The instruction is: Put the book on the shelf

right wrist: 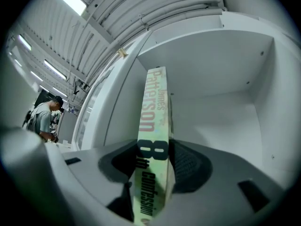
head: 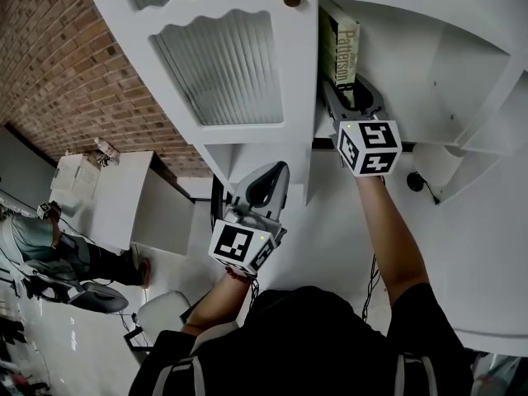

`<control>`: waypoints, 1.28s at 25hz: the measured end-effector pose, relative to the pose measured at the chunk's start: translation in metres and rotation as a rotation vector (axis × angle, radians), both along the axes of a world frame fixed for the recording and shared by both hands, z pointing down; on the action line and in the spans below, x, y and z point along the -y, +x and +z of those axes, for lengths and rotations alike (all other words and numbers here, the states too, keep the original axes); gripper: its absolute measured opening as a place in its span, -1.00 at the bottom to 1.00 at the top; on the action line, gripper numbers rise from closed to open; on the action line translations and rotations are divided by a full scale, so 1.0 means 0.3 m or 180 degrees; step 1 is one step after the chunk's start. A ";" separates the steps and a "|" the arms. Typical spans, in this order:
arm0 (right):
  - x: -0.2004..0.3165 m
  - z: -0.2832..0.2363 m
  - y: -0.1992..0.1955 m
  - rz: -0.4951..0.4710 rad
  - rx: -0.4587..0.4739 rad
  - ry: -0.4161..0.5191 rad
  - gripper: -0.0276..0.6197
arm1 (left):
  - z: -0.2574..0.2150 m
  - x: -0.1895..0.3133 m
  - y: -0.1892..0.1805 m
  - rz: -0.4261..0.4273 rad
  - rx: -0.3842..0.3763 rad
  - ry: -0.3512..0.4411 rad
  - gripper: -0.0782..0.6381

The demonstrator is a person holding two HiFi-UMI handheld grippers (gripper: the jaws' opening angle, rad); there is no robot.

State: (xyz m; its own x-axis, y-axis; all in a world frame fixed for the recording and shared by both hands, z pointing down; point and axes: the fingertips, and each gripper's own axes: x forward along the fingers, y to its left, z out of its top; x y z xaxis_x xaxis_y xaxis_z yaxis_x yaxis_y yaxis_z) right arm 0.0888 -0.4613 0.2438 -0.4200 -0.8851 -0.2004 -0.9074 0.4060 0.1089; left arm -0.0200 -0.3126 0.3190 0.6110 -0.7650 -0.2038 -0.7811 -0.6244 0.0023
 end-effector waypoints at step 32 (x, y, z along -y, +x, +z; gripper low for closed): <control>-0.232 0.011 -0.001 -0.0342 -0.0048 0.0186 -0.43 | 0.025 -0.099 0.023 0.0102 -0.0016 0.0017 -0.73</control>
